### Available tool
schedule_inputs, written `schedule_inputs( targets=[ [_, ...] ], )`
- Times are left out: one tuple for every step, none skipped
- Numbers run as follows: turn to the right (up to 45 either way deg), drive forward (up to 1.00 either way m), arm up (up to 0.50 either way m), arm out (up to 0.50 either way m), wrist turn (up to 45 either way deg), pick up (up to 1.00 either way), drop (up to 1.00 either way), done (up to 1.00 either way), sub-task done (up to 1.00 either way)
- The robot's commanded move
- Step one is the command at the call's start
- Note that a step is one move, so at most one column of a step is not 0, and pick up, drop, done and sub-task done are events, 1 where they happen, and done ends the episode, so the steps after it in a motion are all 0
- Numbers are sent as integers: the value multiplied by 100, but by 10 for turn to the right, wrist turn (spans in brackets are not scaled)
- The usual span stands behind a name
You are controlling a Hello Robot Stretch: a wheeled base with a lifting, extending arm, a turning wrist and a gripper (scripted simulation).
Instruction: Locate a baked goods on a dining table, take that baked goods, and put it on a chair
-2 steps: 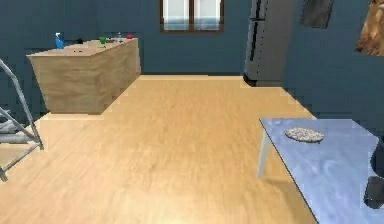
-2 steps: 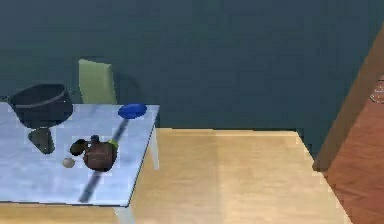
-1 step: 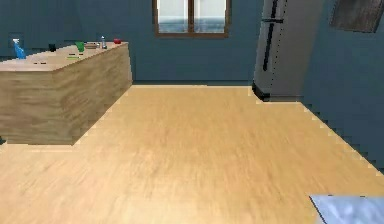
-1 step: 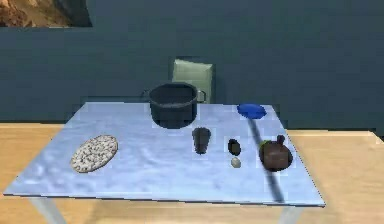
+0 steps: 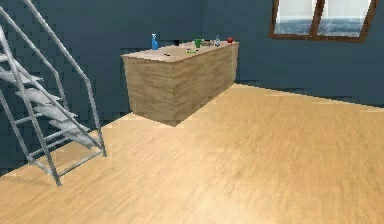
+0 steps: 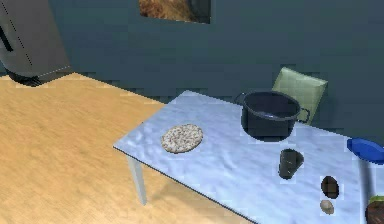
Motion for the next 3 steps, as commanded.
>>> schedule_inputs(
  targets=[
    [0, 0, 50, 0, 0, 0, 0, 0, 0],
    [0, 0, 26, 0, 0, 0, 0, 0, 0],
    [0, 0, 0, 48, 0, 0, 0, 0, 0]
  ],
)
